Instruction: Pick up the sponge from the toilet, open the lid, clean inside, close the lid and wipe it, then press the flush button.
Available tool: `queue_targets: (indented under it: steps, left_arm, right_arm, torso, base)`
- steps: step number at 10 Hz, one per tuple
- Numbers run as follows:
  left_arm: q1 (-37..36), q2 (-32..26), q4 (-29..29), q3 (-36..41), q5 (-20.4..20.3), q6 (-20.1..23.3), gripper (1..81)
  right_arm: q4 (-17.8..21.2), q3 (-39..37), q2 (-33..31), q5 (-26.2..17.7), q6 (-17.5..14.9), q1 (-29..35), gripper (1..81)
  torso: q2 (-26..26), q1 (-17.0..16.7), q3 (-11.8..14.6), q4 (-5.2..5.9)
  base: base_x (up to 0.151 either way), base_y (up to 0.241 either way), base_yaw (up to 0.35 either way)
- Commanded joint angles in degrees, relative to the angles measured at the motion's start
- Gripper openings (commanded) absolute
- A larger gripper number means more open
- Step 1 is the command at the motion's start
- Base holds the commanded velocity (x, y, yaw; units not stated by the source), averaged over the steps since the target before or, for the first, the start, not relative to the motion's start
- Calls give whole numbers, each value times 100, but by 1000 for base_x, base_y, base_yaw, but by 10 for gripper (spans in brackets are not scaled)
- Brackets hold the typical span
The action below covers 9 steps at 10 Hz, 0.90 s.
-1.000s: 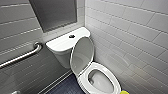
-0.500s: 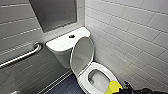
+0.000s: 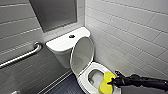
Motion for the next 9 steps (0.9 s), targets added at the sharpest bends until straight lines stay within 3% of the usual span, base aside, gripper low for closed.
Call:
queue_targets:
  steps: [1,5,8,9]
  left_arm:
    - [12,-47,23,79,196,-17,811]
    - [12,-20,-21,-26,196,-26,811]
    - [29,-29,-21,-123,187,-52,811]
    - [38,-20,-21,-132,187,-52,811]
  right_arm:
    - [-433,-367,219,-311,47,1005,10]
    - [-678,-1219,1035,-137,47,1374,10]
    - [-740,-2020,1520,550,38,1330,10]
    - [-714,-2475,1669,1014,47,1269,10]
  torso:
    - [0,0,0,0]
    - [0,0,0,0]
    - [0,0,0,0]
    - [0,0,0,0]
  base:
    - [0,0,0]
    - [0,0,0]
    - [0,0,0]
    - [0,0,0]
